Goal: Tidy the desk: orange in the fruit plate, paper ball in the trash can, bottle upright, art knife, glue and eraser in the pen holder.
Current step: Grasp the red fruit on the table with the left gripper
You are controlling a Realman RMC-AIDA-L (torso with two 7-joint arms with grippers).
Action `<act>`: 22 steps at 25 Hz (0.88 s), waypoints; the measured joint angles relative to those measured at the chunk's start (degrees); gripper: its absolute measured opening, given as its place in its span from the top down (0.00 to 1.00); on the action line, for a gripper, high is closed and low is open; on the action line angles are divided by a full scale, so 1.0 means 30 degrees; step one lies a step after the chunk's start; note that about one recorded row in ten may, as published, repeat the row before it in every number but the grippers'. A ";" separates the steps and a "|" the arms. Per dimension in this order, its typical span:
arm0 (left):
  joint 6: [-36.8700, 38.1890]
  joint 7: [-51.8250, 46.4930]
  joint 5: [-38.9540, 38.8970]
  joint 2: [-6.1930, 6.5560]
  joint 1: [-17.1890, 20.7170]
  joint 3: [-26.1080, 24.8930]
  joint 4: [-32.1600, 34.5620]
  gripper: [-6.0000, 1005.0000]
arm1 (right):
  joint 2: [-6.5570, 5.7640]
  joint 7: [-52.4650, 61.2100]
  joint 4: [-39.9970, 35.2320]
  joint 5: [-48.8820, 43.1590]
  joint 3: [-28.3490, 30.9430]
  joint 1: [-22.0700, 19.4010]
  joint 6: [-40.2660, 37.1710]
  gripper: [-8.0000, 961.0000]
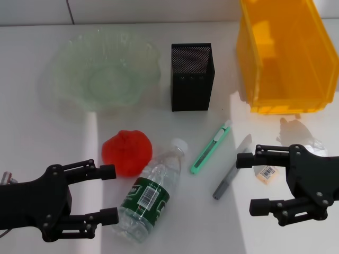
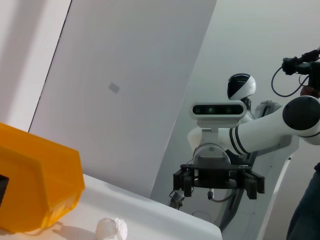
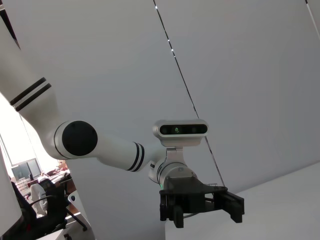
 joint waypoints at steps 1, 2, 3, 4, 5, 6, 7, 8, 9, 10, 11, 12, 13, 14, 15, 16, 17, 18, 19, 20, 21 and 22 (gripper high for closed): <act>0.0000 0.0000 0.0001 -0.0001 0.0000 0.0001 -0.0002 0.19 | 0.0006 0.0001 0.0000 -0.0006 0.0001 -0.0002 0.0001 0.14; -0.0001 -0.0001 0.0002 0.0000 0.0001 0.0000 -0.0004 0.19 | 0.0009 0.0001 0.0000 -0.0011 0.0001 -0.0007 0.0001 0.14; -0.0001 -0.0001 0.0003 0.0001 0.0000 0.0000 -0.0007 0.19 | 0.0011 0.0001 0.0000 -0.0012 0.0001 -0.0013 0.0001 0.14; 0.0000 -0.0001 0.0003 0.0001 0.0000 0.0000 -0.0010 0.19 | 0.0015 0.0001 0.0000 -0.0018 0.0001 -0.0025 0.0001 0.14; -0.0001 -0.0001 0.0003 0.0001 0.0000 0.0000 -0.0017 0.19 | 0.0015 0.0001 0.0000 -0.0018 0.0001 -0.0025 0.0001 0.14; -0.0001 -0.0001 0.0003 0.0001 0.0000 0.0000 -0.0024 0.19 | 0.0017 0.0001 0.0000 -0.0021 0.0000 -0.0027 0.0001 0.14; -0.0001 -0.0001 0.0003 0.0001 0.0000 -0.0001 -0.0030 0.19 | 0.0020 0.0001 0.0000 -0.0023 0.0001 -0.0029 0.0001 0.14; -0.0001 -0.0001 0.0003 0.0001 0.0000 0.0000 -0.0035 0.19 | 0.0022 0.0001 0.0000 -0.0024 0.0001 -0.0030 0.0001 0.14; -0.0001 -0.0001 0.0003 0.0000 0.0000 0.0000 -0.0037 0.19 | 0.0024 0.0000 0.0000 -0.0024 0.0001 -0.0030 0.0002 0.14; -0.0001 -0.0001 0.0003 -0.0006 0.0000 0.0000 -0.0040 0.19 | 0.0026 0.0001 0.0000 -0.0025 0.0000 -0.0030 0.0001 0.14; -0.0001 -0.0034 0.0003 -0.0011 0.0001 -0.0018 -0.0043 0.19 | 0.0027 0.0000 0.0000 -0.0024 0.0001 -0.0028 0.0001 0.14; 0.0002 -0.0187 -0.0034 -0.0011 0.0010 -0.0060 -0.0051 0.19 | 0.0028 0.0001 0.0000 -0.0027 0.0001 -0.0021 0.0001 0.14; 0.0012 -0.0440 -0.0214 -0.0014 0.0038 -0.0088 -0.0038 0.19 | 0.0028 0.0001 0.0000 -0.0030 0.0000 -0.0019 0.0000 0.14; 0.0027 -0.0967 -0.0599 0.0011 0.0107 -0.0099 0.0146 0.19 | 0.0028 0.0000 -0.0001 -0.0032 0.0001 -0.0017 0.0001 0.14; 0.0027 -0.0967 -0.0599 0.0011 0.0107 -0.0099 0.0146 0.19 | 0.0028 0.0000 0.0000 -0.0032 0.0001 -0.0021 0.0003 0.14; 0.0029 -0.1305 -0.0698 0.0052 0.0128 -0.0100 0.0333 0.19 | 0.0028 0.0001 0.0000 -0.0031 0.0000 -0.0032 0.0009 0.14; 0.0024 -0.1759 -0.0751 0.0108 0.0139 -0.0126 0.0614 0.19 | 0.0028 0.0000 0.0000 -0.0031 0.0000 -0.0049 0.0017 0.14; 0.0015 -0.2219 -0.0761 0.0146 0.0121 -0.0182 0.0915 0.19 | 0.0030 0.0001 0.0000 -0.0032 0.0001 -0.0065 0.0021 0.14; 0.0002 -0.2987 -0.0772 0.0164 0.0101 -0.0231 0.1440 0.19 | 0.0029 0.0000 0.0000 -0.0031 0.0000 -0.0078 0.0023 0.14; -0.0021 -0.3865 -0.0789 0.0164 0.0055 -0.0273 0.2242 0.19 | 0.0029 -0.0001 0.0000 -0.0032 0.0001 -0.0101 0.0025 0.14; -0.0065 -0.4675 -0.0778 0.0114 0.0030 -0.0286 0.2997 0.19 | 0.0033 -0.0002 0.0000 -0.0031 0.0001 -0.0109 0.0029 0.14; -0.0119 -0.5693 -0.0720 0.0034 -0.0006 -0.0294 0.4034 0.19 | 0.0043 -0.0002 0.0000 -0.0033 0.0002 -0.0117 0.0030 0.14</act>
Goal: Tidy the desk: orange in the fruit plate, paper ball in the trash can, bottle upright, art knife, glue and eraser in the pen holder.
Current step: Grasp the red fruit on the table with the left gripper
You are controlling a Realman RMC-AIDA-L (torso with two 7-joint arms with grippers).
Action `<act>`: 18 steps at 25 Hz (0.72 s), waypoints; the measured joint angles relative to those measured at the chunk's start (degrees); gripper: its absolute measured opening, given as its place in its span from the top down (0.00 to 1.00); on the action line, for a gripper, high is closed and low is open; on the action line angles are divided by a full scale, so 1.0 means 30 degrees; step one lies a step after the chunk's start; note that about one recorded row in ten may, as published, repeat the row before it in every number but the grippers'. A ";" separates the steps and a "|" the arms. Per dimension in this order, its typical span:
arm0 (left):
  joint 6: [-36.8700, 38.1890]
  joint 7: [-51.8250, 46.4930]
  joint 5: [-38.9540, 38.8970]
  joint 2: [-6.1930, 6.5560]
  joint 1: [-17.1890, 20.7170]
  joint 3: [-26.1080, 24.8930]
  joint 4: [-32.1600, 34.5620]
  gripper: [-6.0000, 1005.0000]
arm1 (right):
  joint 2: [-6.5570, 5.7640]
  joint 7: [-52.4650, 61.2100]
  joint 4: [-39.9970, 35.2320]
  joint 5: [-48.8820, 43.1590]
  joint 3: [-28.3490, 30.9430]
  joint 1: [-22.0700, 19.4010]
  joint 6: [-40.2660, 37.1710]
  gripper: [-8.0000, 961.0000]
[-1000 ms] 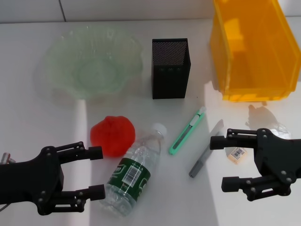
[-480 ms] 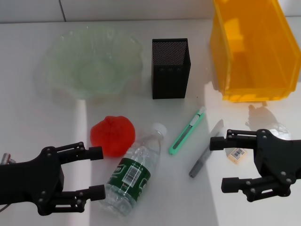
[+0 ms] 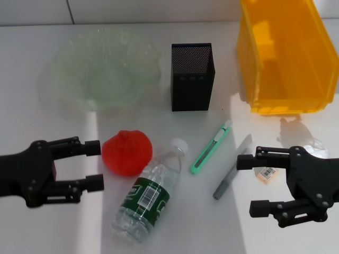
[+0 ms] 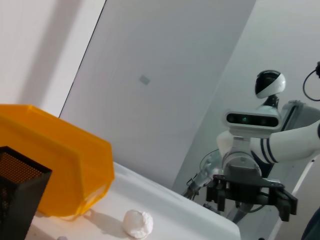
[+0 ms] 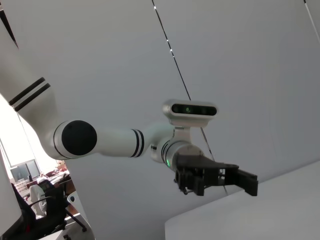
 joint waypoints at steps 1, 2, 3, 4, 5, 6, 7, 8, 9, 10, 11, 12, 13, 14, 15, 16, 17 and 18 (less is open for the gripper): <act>-0.0083 -0.0998 0.0040 -0.0072 -0.0071 -0.0001 0.0938 0.19 | 0.0013 -0.0003 0.0000 -0.0001 -0.0002 0.0000 0.0002 0.14; -0.0209 -0.2199 0.0136 -0.0141 -0.0186 0.0026 0.2109 0.19 | 0.0041 -0.0035 -0.0001 -0.0024 0.0001 0.0006 0.0001 0.14; -0.0346 -0.3525 0.0316 -0.0219 -0.0362 0.0084 0.3404 0.19 | 0.0041 -0.0035 -0.0001 -0.0024 0.0001 0.0006 0.0001 0.14; -0.0477 -0.4498 0.0503 -0.0285 -0.0608 0.0124 0.4421 0.19 | 0.0043 -0.0058 0.0000 -0.0034 -0.0003 0.0011 0.0001 0.14; -0.0612 -0.5455 0.0927 -0.0354 -0.0862 0.0144 0.5274 0.19 | 0.0044 -0.0085 -0.0001 -0.0041 0.0000 0.0010 0.0001 0.14; -0.0755 -0.6413 0.1427 -0.0455 -0.1231 0.0170 0.6296 0.19 | 0.0044 -0.0113 0.0000 -0.0042 -0.0001 0.0012 0.0001 0.14; -0.0932 -0.7761 0.3011 -0.0702 -0.2098 0.0188 0.7816 0.19 | 0.0046 -0.0134 -0.0001 -0.0049 0.0001 -0.0020 0.0058 0.14; -0.0932 -0.7761 0.3011 -0.0702 -0.2098 0.0188 0.7816 0.19 | 0.0046 -0.0134 -0.0001 -0.0049 0.0001 -0.0020 0.0058 0.14; -0.1017 -0.8177 0.3979 -0.0834 -0.2602 0.0214 0.8397 0.19 | 0.0046 -0.0135 -0.0001 -0.0054 0.0000 -0.0046 0.0138 0.14; -0.1169 -0.8468 0.4961 -0.0943 -0.3148 0.0301 0.8714 0.19 | 0.0045 -0.0141 0.0000 -0.0086 -0.0002 -0.0072 0.0233 0.14; -0.1339 -0.8754 0.5785 -0.1018 -0.3626 0.0409 0.8892 0.19 | 0.0044 -0.0144 0.0000 -0.0128 0.0000 -0.0104 0.0328 0.14; -0.1852 -0.9172 0.6949 -0.1028 -0.4399 0.0906 0.8880 0.19 | -0.0006 -0.0148 -0.0002 -0.0229 -0.0001 -0.0222 0.0486 0.14; -0.1852 -0.9172 0.6949 -0.1028 -0.4399 0.0906 0.8880 0.19 | -0.0006 -0.0148 -0.0002 -0.0229 -0.0001 -0.0222 0.0486 0.14; -0.2282 -0.9336 0.7340 -0.1033 -0.4665 0.1326 0.8841 0.19 | -0.0036 -0.0150 -0.0006 -0.0258 -0.0001 -0.0293 0.0538 0.14; -0.2645 -0.9442 0.7574 -0.1033 -0.4805 0.1680 0.8829 0.19 | -0.0075 -0.0151 -0.0015 -0.0262 0.0000 -0.0404 0.0612 0.14; -0.3486 -0.9590 0.7861 -0.1034 -0.4928 0.2530 0.8832 0.19 | -0.0098 -0.0153 -0.0023 -0.0267 0.0014 -0.0520 0.0690 0.14; -0.3890 -0.9614 0.7939 -0.1040 -0.4938 0.3096 0.8829 0.19 | -0.0120 -0.0156 -0.0054 -0.0272 0.0083 -0.0712 0.0929 0.14; -0.4468 -0.9630 0.8031 -0.1038 -0.4943 0.3815 0.8846 0.19 | -0.0120 -0.0156 -0.0054 -0.0272 0.0083 -0.0712 0.0929 0.14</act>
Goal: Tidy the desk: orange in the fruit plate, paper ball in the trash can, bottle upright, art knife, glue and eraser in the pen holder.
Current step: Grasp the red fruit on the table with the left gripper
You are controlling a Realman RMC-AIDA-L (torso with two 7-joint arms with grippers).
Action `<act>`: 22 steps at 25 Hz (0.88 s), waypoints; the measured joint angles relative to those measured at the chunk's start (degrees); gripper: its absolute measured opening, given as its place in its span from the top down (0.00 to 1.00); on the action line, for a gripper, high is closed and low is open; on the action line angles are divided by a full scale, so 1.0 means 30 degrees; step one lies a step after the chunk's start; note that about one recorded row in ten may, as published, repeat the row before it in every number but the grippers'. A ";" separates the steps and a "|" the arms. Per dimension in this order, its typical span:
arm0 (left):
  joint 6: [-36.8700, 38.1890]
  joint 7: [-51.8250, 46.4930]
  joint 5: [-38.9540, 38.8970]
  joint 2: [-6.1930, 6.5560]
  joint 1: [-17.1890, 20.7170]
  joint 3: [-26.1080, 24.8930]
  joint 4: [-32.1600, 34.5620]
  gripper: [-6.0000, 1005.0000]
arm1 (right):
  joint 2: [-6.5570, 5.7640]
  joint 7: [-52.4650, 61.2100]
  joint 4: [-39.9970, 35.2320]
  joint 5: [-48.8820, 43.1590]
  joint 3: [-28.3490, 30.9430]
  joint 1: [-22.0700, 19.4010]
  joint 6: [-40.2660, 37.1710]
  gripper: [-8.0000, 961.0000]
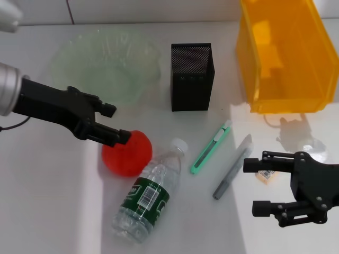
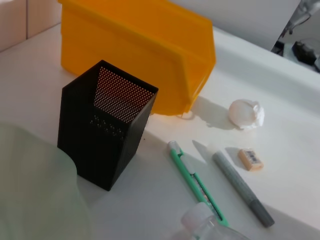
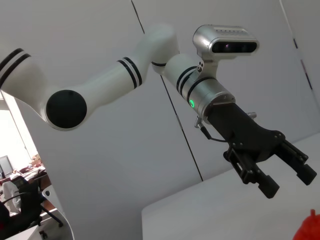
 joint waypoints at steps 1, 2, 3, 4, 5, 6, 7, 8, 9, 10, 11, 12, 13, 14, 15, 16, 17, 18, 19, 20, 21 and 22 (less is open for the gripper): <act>-0.0377 0.0013 0.0010 0.0000 0.0000 0.0627 0.0026 0.19 | -0.0011 -0.0002 -0.0041 -0.0002 0.0034 -0.0092 0.0117 0.14; -0.0795 0.0035 0.0045 0.0007 0.0005 0.1370 0.0071 0.19 | -0.0021 -0.0003 -0.0115 -0.0003 0.0048 -0.0205 0.0208 0.14; -0.1026 0.0046 0.0129 0.0014 0.0005 0.1705 0.0106 0.19 | -0.0031 -0.0003 -0.0181 -0.0002 0.0055 -0.0298 0.0292 0.14; -0.1375 0.0055 0.0386 0.0016 -0.0007 0.2201 0.0163 0.19 | -0.0053 0.0003 -0.0251 0.0008 0.0097 -0.0416 0.0415 0.14; -0.1762 0.0053 0.0766 0.0000 -0.0038 0.2598 0.0220 0.19 | -0.0053 0.0003 -0.0251 0.0008 0.0097 -0.0416 0.0415 0.14; -0.2011 0.0038 0.1142 -0.0018 -0.0068 0.2895 0.0247 0.19 | -0.0061 0.0005 -0.0265 0.0035 0.0158 -0.0453 0.0462 0.14; -0.2307 0.0005 0.1517 -0.0035 -0.0103 0.3279 0.0265 0.19 | -0.0077 0.0039 -0.0269 0.0046 0.0268 -0.0459 0.0482 0.14; -0.2545 -0.0033 0.1799 -0.0053 -0.0130 0.3678 0.0261 0.19 | -0.0086 0.0074 -0.0269 0.0047 0.0403 -0.0466 0.0524 0.14; -0.2545 -0.0033 0.1799 -0.0053 -0.0130 0.3678 0.0261 0.19 | -0.0112 0.0129 -0.0274 0.0039 0.0590 -0.0466 0.0743 0.14; -0.2545 -0.0033 0.1799 -0.0053 -0.0130 0.3678 0.0261 0.19 | -0.0112 0.0129 -0.0274 0.0039 0.0590 -0.0466 0.0743 0.14; -0.3128 -0.0063 0.2175 -0.0061 -0.0163 0.4443 0.0166 0.19 | -0.0119 0.0171 -0.0280 0.0034 0.0634 -0.0466 0.0953 0.14; -0.3128 -0.0063 0.2175 -0.0061 -0.0163 0.4443 0.0166 0.19 | -0.0125 0.0242 -0.0289 0.0033 0.0637 -0.0466 0.1212 0.14; -0.3419 -0.0061 0.2319 -0.0062 -0.0153 0.4694 0.0150 0.19 | -0.0128 0.0278 -0.0295 0.0033 0.0638 -0.0465 0.1337 0.14; -0.3419 -0.0061 0.2319 -0.0062 -0.0153 0.4694 0.0150 0.19 | -0.0128 0.0379 -0.0310 0.0033 0.0641 -0.0462 0.1612 0.14; -0.3419 -0.0061 0.2319 -0.0062 -0.0153 0.4694 0.0150 0.19 | -0.0128 0.0379 -0.0310 0.0033 0.0641 -0.0462 0.1612 0.14; -0.3601 -0.0056 0.2393 -0.0065 -0.0141 0.4863 0.0144 0.19 | -0.0129 0.0389 -0.0317 0.0029 0.0645 -0.0462 0.1676 0.14; -0.3601 -0.0056 0.2393 -0.0065 -0.0141 0.4863 0.0144 0.19 | -0.0129 0.0391 -0.0320 0.0022 0.0647 -0.0462 0.1724 0.14; -0.3976 -0.0006 0.2445 -0.0092 -0.0214 0.5319 -0.0276 0.19 | -0.0129 0.0392 -0.0322 0.0021 0.0647 -0.0462 0.1735 0.14; -0.4028 0.0024 0.2447 -0.0100 -0.0243 0.5427 -0.0366 0.19 | -0.0129 0.0395 -0.0337 0.0020 0.0649 -0.0462 0.1753 0.15; -0.4086 0.0043 0.2448 -0.0104 -0.0262 0.5553 -0.0441 0.19 | -0.0129 0.0395 -0.0337 0.0020 0.0649 -0.0462 0.1753 0.15; -0.4127 0.0051 0.2451 -0.0106 -0.0266 0.5614 -0.0475 0.19 | -0.0129 0.0396 -0.0345 0.0020 0.0649 -0.0461 0.1755 0.15; -0.4203 0.0069 0.2453 -0.0107 -0.0269 0.5721 -0.0524 0.19 | -0.0130 0.0398 -0.0351 0.0017 0.0648 -0.0461 0.1758 0.15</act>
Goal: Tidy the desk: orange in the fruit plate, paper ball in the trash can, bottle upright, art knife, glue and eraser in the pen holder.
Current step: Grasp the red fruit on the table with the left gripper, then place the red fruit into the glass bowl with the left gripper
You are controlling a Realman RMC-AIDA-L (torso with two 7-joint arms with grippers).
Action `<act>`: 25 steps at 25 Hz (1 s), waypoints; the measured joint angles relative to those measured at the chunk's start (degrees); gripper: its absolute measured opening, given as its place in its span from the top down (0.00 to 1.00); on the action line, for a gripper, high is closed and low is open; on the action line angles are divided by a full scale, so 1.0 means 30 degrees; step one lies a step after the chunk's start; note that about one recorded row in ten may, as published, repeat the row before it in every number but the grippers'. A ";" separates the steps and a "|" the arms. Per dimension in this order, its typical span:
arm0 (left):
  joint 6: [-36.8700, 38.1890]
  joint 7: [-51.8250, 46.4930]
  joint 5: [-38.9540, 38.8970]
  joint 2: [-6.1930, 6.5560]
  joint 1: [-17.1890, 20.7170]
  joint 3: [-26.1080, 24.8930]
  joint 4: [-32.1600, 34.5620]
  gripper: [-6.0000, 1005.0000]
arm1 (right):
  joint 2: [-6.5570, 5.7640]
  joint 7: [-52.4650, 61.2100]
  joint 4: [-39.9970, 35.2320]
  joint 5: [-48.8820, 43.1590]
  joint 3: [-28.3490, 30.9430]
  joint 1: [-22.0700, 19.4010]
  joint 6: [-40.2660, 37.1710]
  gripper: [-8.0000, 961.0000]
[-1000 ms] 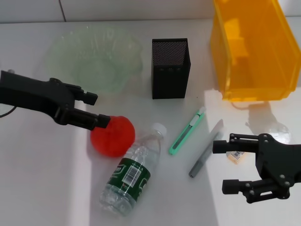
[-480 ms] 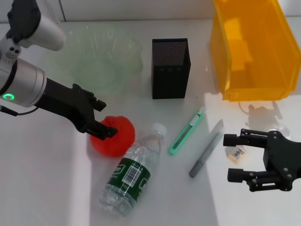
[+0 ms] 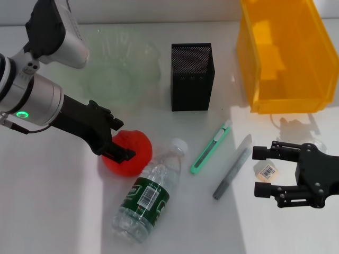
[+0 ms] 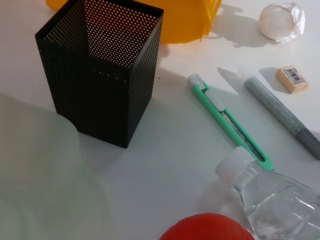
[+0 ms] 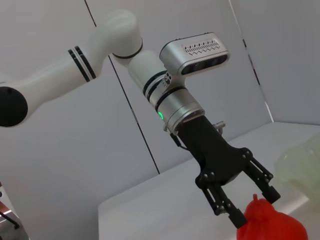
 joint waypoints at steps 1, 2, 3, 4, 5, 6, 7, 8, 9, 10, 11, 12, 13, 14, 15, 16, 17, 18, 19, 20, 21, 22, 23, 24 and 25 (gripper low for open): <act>-0.0058 0.0008 0.0001 -0.0001 -0.0002 0.0078 -0.0042 0.20 | 0.0001 0.0001 -0.0002 -0.0012 -0.0001 0.0000 0.0003 0.15; -0.0124 0.0006 0.0005 -0.0001 -0.0003 0.0157 -0.0094 0.20 | 0.0001 0.0003 -0.0005 -0.0021 -0.0005 0.0000 0.0008 0.15; -0.0174 -0.0042 0.0007 -0.0001 -0.0012 0.0220 -0.0151 0.20 | 0.0000 0.0004 -0.0005 -0.0022 -0.0013 0.0000 0.0008 0.15; -0.0219 -0.0124 0.0009 -0.0002 -0.0028 0.0271 -0.0215 0.21 | 0.0001 0.0006 -0.0005 -0.0022 -0.0015 0.0000 0.0008 0.15; -0.0269 -0.0305 0.0011 -0.0002 -0.0076 0.0276 -0.0318 0.21 | 0.0001 0.0008 -0.0005 -0.0021 -0.0017 0.0000 0.0008 0.15; -0.0269 -0.0305 0.0011 -0.0002 -0.0076 0.0276 -0.0318 0.21 | 0.0000 0.0009 -0.0006 -0.0022 -0.0018 0.0000 0.0009 0.15; -0.0297 -0.0592 0.0020 -0.0002 -0.0200 0.0239 -0.0565 0.22 | 0.0000 0.0011 -0.0006 -0.0022 -0.0021 0.0000 0.0009 0.15; -0.0296 -0.0612 0.0022 -0.0002 -0.0226 0.0243 -0.0643 0.22 | 0.0000 0.0013 -0.0005 -0.0022 -0.0024 -0.0001 0.0009 0.15; -0.0292 -0.0616 0.0024 -0.0002 -0.0239 0.0249 -0.0692 0.22 | 0.0000 0.0016 -0.0006 -0.0022 -0.0026 -0.0007 0.0009 0.15; -0.0284 -0.0619 0.0024 -0.0001 -0.0250 0.0273 -0.0737 0.23 | 0.0000 0.0019 -0.0006 -0.0022 -0.0029 -0.0014 0.0009 0.15; -0.0265 -0.0621 0.0025 -0.0002 -0.0241 0.0327 -0.0758 0.30 | 0.0000 0.0022 -0.0007 -0.0022 -0.0030 -0.0023 0.0008 0.15; -0.0257 -0.0620 0.0025 -0.0001 -0.0231 0.0341 -0.0759 0.37 | 0.0001 0.0023 -0.0006 -0.0022 -0.0034 -0.0031 0.0008 0.15; -0.0244 -0.0615 0.0024 -0.0002 -0.0217 0.0359 -0.0759 0.44 | 0.0000 0.0024 -0.0006 -0.0022 -0.0045 -0.0040 0.0009 0.15; -0.0222 -0.0606 0.0024 -0.0001 -0.0176 0.0369 -0.0752 0.48 | 0.0000 0.0025 -0.0006 -0.0022 -0.0074 -0.0063 0.0008 0.15; -0.0204 -0.0601 0.0011 0.0001 -0.0135 0.0375 -0.0718 0.51 | 0.0000 0.0025 -0.0006 -0.0021 -0.0093 -0.0084 0.0009 0.15; -0.0180 -0.0600 -0.0023 0.0009 -0.0085 0.0369 -0.0672 0.55 | 0.0000 0.0025 -0.0005 -0.0023 -0.0113 -0.0107 0.0008 0.15; -0.0161 -0.0595 -0.0049 0.0015 -0.0048 0.0337 -0.0645 0.59 | 0.0000 0.0026 -0.0006 -0.0022 -0.0119 -0.0140 0.0009 0.15; -0.0145 -0.0581 -0.0080 0.0022 0.0005 0.0294 -0.0615 0.63 | 0.0000 0.0025 -0.0006 -0.0022 -0.0122 -0.0173 0.0009 0.15; -0.0120 -0.0549 -0.0099 0.0031 0.0050 0.0210 -0.0592 0.66 | 0.0000 0.0024 -0.0007 -0.0022 -0.0119 -0.0208 0.0008 0.15; -0.0063 -0.0509 -0.0129 0.0037 0.0099 0.0107 -0.0563 0.69 | 0.0001 0.0023 -0.0006 -0.0022 -0.0108 -0.0243 0.0005 0.15; 0.0032 -0.0480 -0.0174 0.0054 0.0136 -0.0033 -0.0500 0.71 | 0.0003 0.0024 -0.0006 -0.0022 -0.0090 -0.0279 -0.0002 0.15; 0.0424 -0.0454 -0.0384 0.0086 0.0167 -0.0504 -0.0306 0.73 | 0.0006 -0.0013 -0.0006 -0.0022 -0.0063 -0.0365 -0.0034 0.15; 0.0424 -0.0454 -0.0384 0.0086 0.0167 -0.0504 -0.0306 0.75 | 0.0006 -0.0013 -0.0006 -0.0022 -0.0063 -0.0365 -0.0034 0.15; 0.0765 -0.0443 -0.0596 0.0115 0.0162 -0.1004 -0.0140 0.77 | 0.0007 -0.0037 -0.0007 -0.0022 -0.0055 -0.0398 -0.0048 0.15; 0.1167 -0.0435 -0.0829 0.0144 0.0121 -0.1528 0.0009 0.78 | 0.0031 -0.0067 -0.0006 -0.0022 -0.0042 -0.0457 -0.0065 0.15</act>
